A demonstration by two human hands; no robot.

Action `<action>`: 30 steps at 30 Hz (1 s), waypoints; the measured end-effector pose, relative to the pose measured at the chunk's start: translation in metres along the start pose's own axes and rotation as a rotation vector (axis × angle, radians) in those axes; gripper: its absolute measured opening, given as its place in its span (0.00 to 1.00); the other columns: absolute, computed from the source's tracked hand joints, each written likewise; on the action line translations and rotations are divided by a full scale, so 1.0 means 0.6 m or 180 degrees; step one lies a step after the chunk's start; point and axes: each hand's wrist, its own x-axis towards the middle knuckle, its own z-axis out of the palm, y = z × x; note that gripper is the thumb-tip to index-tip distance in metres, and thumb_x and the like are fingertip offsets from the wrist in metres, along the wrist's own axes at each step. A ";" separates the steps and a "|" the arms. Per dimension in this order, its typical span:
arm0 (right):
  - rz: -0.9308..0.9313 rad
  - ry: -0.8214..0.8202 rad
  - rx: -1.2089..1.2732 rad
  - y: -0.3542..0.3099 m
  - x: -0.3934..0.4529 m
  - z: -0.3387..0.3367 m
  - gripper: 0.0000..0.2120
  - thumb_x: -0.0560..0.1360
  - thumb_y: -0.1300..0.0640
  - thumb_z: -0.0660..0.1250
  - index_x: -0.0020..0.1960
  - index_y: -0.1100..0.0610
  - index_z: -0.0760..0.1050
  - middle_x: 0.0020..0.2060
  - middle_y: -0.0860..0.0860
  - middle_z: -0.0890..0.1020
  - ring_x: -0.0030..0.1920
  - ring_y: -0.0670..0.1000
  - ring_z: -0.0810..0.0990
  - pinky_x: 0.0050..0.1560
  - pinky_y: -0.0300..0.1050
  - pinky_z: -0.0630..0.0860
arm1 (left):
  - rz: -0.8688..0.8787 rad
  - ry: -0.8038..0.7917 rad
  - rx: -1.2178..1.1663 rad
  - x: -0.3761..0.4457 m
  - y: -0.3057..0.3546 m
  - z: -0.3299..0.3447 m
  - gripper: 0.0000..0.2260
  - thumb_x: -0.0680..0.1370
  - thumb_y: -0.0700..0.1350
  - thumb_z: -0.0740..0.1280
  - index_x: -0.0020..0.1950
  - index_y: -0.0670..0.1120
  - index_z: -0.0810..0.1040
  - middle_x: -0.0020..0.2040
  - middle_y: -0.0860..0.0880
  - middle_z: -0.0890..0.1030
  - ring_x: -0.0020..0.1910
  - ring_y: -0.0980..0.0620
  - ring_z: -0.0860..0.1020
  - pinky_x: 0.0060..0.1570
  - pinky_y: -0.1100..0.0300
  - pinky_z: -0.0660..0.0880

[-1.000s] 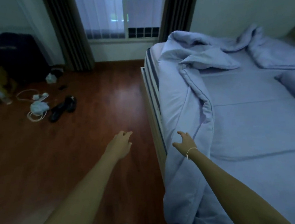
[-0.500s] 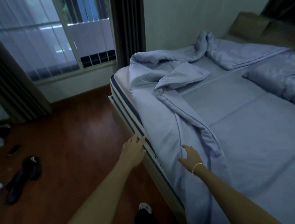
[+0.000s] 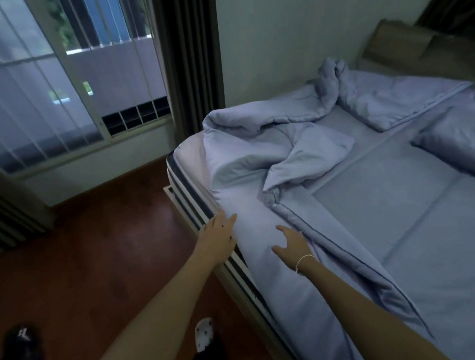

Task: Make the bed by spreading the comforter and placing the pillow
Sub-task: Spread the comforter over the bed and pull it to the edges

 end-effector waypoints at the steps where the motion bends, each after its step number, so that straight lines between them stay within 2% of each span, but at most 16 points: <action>1: 0.0024 0.0060 -0.0018 -0.014 0.034 0.001 0.30 0.74 0.52 0.67 0.73 0.55 0.63 0.71 0.55 0.68 0.72 0.58 0.63 0.73 0.55 0.60 | 0.0047 0.0001 -0.0010 0.030 -0.021 -0.011 0.27 0.80 0.49 0.57 0.77 0.51 0.51 0.78 0.43 0.49 0.76 0.42 0.52 0.74 0.43 0.55; 6: 0.0211 0.0317 0.0073 -0.071 0.183 -0.002 0.35 0.68 0.47 0.65 0.72 0.58 0.66 0.68 0.57 0.72 0.68 0.59 0.70 0.69 0.56 0.66 | 0.0173 0.0029 -0.0049 0.171 -0.123 -0.078 0.28 0.80 0.49 0.56 0.77 0.51 0.48 0.78 0.42 0.48 0.76 0.42 0.52 0.74 0.44 0.54; 8: 0.0280 0.0383 0.0010 -0.095 0.227 -0.008 0.34 0.68 0.46 0.66 0.71 0.57 0.66 0.67 0.56 0.73 0.67 0.59 0.71 0.69 0.54 0.66 | 0.0216 -0.0049 -0.0035 0.213 -0.155 -0.102 0.28 0.81 0.49 0.56 0.77 0.52 0.47 0.78 0.42 0.48 0.76 0.41 0.52 0.74 0.44 0.53; 11: 0.0464 0.0749 0.0104 -0.141 0.304 -0.009 0.29 0.73 0.50 0.68 0.71 0.57 0.66 0.67 0.57 0.73 0.67 0.59 0.69 0.70 0.55 0.63 | 0.0347 -0.0110 0.0066 0.302 -0.215 -0.132 0.28 0.81 0.49 0.56 0.77 0.52 0.46 0.78 0.43 0.47 0.77 0.42 0.51 0.74 0.45 0.54; 16: 0.0739 0.0999 0.0210 -0.183 0.403 0.010 0.27 0.75 0.46 0.66 0.71 0.53 0.66 0.71 0.59 0.68 0.71 0.59 0.64 0.73 0.55 0.58 | 0.0388 -0.0383 0.0029 0.430 -0.278 -0.136 0.28 0.80 0.52 0.56 0.77 0.53 0.46 0.78 0.44 0.47 0.76 0.41 0.54 0.72 0.44 0.57; 20: 0.0954 0.1383 0.0166 -0.198 0.530 -0.009 0.28 0.74 0.44 0.67 0.71 0.51 0.68 0.71 0.60 0.67 0.72 0.63 0.63 0.72 0.57 0.60 | 0.0717 -0.0449 0.0147 0.540 -0.306 -0.141 0.28 0.81 0.53 0.55 0.77 0.52 0.46 0.78 0.43 0.47 0.75 0.41 0.55 0.72 0.45 0.58; 22: 0.1181 0.1345 0.0118 -0.204 0.609 -0.026 0.30 0.74 0.41 0.65 0.72 0.48 0.64 0.74 0.60 0.62 0.74 0.63 0.57 0.74 0.58 0.56 | 0.0838 -0.0477 0.0196 0.605 -0.324 -0.146 0.28 0.81 0.53 0.55 0.77 0.52 0.46 0.78 0.43 0.46 0.75 0.41 0.54 0.72 0.45 0.58; 25: 0.1661 0.1161 -0.0067 -0.211 0.706 -0.047 0.36 0.72 0.38 0.65 0.75 0.42 0.54 0.78 0.56 0.48 0.77 0.62 0.47 0.74 0.63 0.53 | 0.0938 -0.0586 0.0327 0.689 -0.350 -0.153 0.27 0.82 0.52 0.55 0.77 0.52 0.47 0.78 0.44 0.46 0.75 0.42 0.55 0.71 0.46 0.58; 26: 0.1880 0.1109 -0.0048 -0.213 0.726 -0.048 0.38 0.72 0.39 0.66 0.75 0.40 0.52 0.78 0.54 0.45 0.77 0.62 0.43 0.73 0.65 0.53 | 0.0981 -0.0679 0.0349 0.713 -0.358 -0.151 0.27 0.82 0.51 0.55 0.77 0.52 0.47 0.79 0.44 0.46 0.75 0.43 0.55 0.71 0.47 0.59; 28: 0.2074 0.1103 -0.0085 -0.209 0.754 -0.036 0.39 0.71 0.47 0.69 0.76 0.41 0.51 0.78 0.56 0.43 0.77 0.62 0.41 0.73 0.64 0.53 | 0.1054 -0.0795 0.0314 0.753 -0.373 -0.148 0.27 0.81 0.50 0.56 0.77 0.53 0.47 0.79 0.45 0.47 0.75 0.43 0.56 0.70 0.47 0.60; 30: 0.2081 0.0928 -0.0161 -0.195 0.779 -0.014 0.42 0.72 0.56 0.70 0.77 0.49 0.49 0.77 0.61 0.50 0.76 0.63 0.48 0.74 0.57 0.55 | 0.1146 -0.0842 0.0318 0.789 -0.395 -0.148 0.27 0.81 0.49 0.56 0.77 0.54 0.48 0.79 0.46 0.48 0.75 0.43 0.56 0.69 0.47 0.61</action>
